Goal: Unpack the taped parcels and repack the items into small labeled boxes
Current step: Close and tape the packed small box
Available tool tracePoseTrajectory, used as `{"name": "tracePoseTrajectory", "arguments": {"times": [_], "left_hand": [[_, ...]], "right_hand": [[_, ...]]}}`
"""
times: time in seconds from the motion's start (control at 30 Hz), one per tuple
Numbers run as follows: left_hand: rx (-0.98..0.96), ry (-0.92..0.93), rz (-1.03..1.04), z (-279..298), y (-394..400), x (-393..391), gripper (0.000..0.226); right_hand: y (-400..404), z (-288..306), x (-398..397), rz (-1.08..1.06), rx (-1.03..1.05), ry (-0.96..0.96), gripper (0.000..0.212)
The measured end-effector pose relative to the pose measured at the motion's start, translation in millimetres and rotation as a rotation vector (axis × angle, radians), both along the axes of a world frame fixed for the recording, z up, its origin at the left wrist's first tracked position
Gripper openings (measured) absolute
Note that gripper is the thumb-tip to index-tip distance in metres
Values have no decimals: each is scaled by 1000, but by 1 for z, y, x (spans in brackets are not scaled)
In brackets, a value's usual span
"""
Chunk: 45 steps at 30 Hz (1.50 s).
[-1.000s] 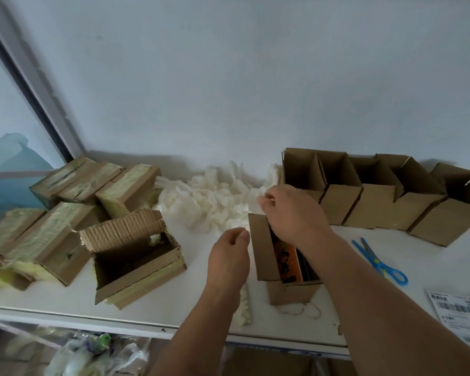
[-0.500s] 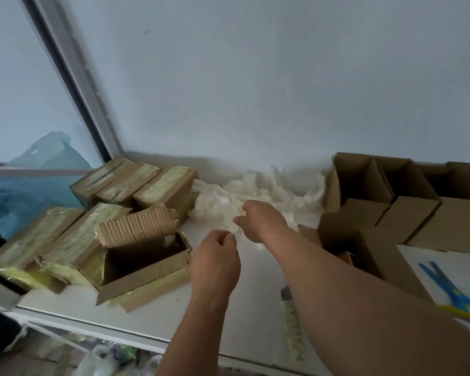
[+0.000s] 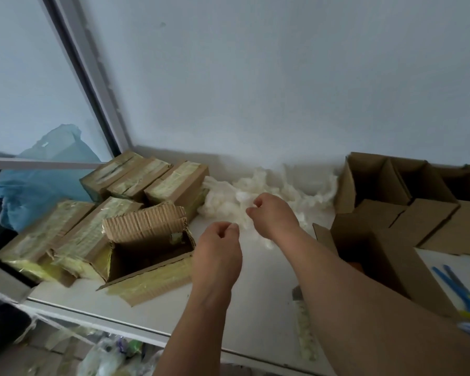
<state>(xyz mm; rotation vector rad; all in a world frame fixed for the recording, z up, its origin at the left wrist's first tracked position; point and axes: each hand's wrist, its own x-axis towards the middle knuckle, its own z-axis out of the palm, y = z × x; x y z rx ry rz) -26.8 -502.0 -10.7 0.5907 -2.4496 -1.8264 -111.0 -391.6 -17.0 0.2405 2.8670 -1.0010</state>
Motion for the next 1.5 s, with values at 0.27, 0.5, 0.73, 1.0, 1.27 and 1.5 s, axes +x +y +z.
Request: {"name": "tracePoseTrajectory", "arguments": {"times": [0.27,0.5,0.73,1.0,1.27,1.5], "left_hand": [[106,23,-64,19,20,22,16],[74,17,-307,25,63,42,30],[-91,-14,-475,24,88,52,39],[-169,-63,-509,17,94,52,36],[-183,-88,-466,8,93,44,21],[-162,-119,-468,2,92,41,17]], "right_hand": [[43,74,73,-80,-345,132,9],[111,106,133,-245,-358,231,18],[151,83,160,-277,0,171,13],[149,50,161,-241,119,8,11],[131,48,136,-36,41,-223,12],[138,49,119,124,-21,-390,26]]}}
